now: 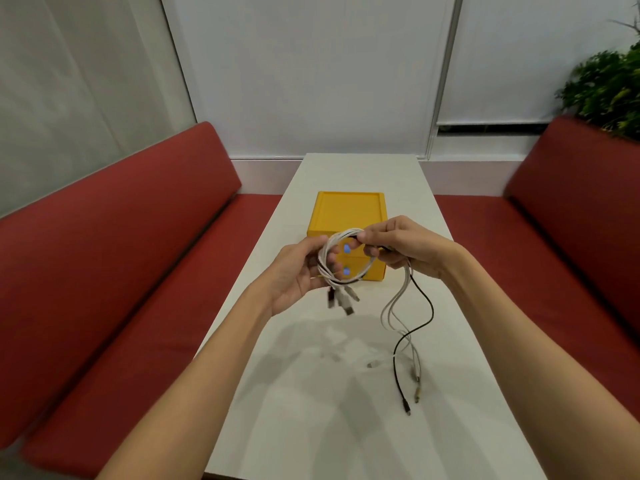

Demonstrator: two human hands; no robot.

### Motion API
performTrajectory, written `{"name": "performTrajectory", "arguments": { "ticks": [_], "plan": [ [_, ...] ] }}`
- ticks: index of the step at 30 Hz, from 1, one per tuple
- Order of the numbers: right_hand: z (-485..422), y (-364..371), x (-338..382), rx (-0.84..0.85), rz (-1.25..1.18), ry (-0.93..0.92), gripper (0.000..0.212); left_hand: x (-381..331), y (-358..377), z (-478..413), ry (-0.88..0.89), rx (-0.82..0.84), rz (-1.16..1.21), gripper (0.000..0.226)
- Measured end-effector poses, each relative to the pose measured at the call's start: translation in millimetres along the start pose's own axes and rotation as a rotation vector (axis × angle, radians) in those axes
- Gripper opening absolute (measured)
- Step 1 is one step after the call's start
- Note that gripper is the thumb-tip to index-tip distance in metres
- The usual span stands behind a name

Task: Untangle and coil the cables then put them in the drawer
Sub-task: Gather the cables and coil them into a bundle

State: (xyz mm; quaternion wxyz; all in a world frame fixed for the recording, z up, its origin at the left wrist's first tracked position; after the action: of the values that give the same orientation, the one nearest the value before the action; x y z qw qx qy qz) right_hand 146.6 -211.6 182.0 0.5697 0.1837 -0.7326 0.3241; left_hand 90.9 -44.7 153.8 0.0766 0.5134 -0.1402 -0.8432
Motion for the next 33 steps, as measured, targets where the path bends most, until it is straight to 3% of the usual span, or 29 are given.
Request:
{"name": "performTrajectory", "arguments": {
  "ticks": [3,7,12,17,21,26,29,33],
  "plan": [
    [-1,5,6,0.043,0.112,0.008,0.032,-9,5,2,0.027,-0.026,-0.297,0.040],
    [0,5,15,0.059,0.180,-0.002,0.037,-16,18,3,0.207,-0.001,-0.588,0.028],
    [8,-13,18,-0.050,0.124,-0.037,0.034,-25,9,-2,0.279,-0.092,-0.633,0.031],
    [15,-16,17,-0.019,0.475,-0.104,0.013,-21,9,-2,0.193,-0.028,-0.553,0.029],
    [11,-15,14,-0.096,0.826,-0.216,0.018,-16,10,-2,0.031,-0.025,-0.414,0.031],
    [10,-10,23,-0.195,1.020,-0.504,0.017,-11,14,1,0.024,-0.112,-0.780,0.041],
    [11,-12,24,-0.251,1.009,-0.520,0.017,-4,20,2,0.038,-0.050,-0.880,0.043],
    [19,-11,15,-0.302,0.951,-0.463,0.016,-9,22,5,0.152,-0.008,-0.804,0.032]
  ]
}}
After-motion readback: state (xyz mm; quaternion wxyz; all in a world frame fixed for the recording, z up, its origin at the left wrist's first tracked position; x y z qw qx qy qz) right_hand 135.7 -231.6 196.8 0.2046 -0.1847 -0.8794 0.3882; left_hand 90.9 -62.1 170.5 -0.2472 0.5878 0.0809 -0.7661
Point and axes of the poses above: each hand's wrist, its own z-axis away from the middle knuckle, its own y-axis out of the palm, x = y × z, the point moved 4 cm from there along -z, towards the middle knuckle, and after that the axes turned 15 degrees about -y, right-handed, at the moved point
